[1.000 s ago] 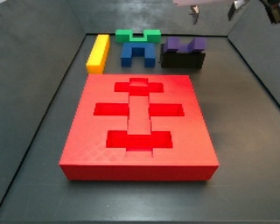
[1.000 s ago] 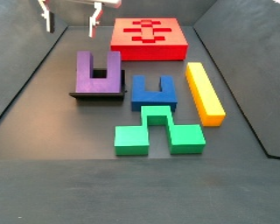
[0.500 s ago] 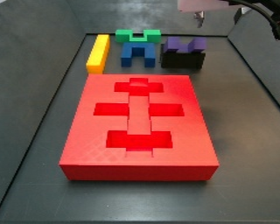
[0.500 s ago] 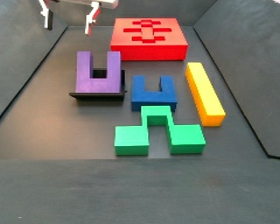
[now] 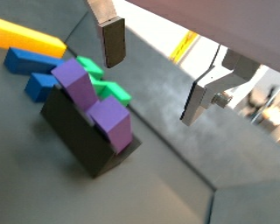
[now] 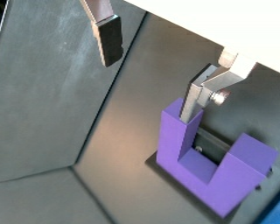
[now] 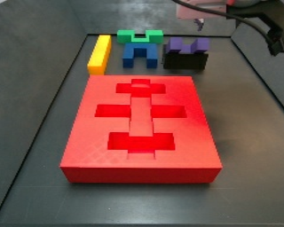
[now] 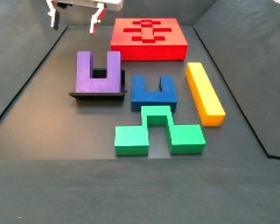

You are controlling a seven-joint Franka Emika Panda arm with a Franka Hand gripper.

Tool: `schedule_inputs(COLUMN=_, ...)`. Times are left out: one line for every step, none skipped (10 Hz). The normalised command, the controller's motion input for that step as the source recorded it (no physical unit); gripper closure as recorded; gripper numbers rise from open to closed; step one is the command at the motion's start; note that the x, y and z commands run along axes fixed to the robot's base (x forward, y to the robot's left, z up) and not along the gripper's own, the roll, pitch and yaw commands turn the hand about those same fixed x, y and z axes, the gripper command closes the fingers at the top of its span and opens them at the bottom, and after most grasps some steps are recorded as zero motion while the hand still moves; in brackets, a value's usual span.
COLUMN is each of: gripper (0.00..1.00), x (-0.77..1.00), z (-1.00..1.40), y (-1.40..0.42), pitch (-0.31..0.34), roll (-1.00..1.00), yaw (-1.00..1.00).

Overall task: Pick up the purple object. Move up. Place the purple object on the fixture. Regrasp the purple object. Move to above the board. Insert the purple object.
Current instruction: Regrasp the purple object.

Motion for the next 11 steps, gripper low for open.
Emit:
schedule_inputs(gripper=0.00, x=0.02, z=-0.12, y=0.00, pitch=0.043, roll=0.33, yaw=0.09)
schedule_inputs(gripper=0.00, x=0.01, z=-0.14, y=0.00, pitch=0.000, roll=0.07, yaw=0.09)
schedule_inputs(gripper=0.00, x=0.00, z=-0.32, y=0.00, pitch=0.000, roll=0.00, yaw=0.38)
schedule_inputs(gripper=0.00, x=0.00, z=-0.28, y=0.07, pitch=0.000, roll=-0.17, yaw=0.56)
schedule_inputs(gripper=0.00, x=0.00, z=-0.22, y=0.10, pitch=0.000, roll=-0.09, yaw=0.61)
schedule_inputs(gripper=0.00, x=0.00, z=-0.10, y=0.01, pitch=0.000, roll=0.00, yaw=0.22)
schedule_inputs(gripper=0.00, x=0.00, z=-0.08, y=0.01, pitch=0.000, roll=0.13, yaw=0.06)
schedule_inputs(gripper=0.00, x=0.00, z=-0.21, y=0.01, pitch=0.000, roll=0.10, yaw=0.14)
schedule_inputs(gripper=0.00, x=0.01, z=-0.27, y=0.00, pitch=0.020, roll=0.09, yaw=0.11)
schedule_inputs(gripper=0.00, x=0.10, z=-0.30, y=0.00, pitch=0.051, roll=0.14, yaw=0.12)
schedule_inputs(gripper=0.00, x=0.10, z=-0.27, y=0.00, pitch=0.046, roll=0.14, yaw=0.09)
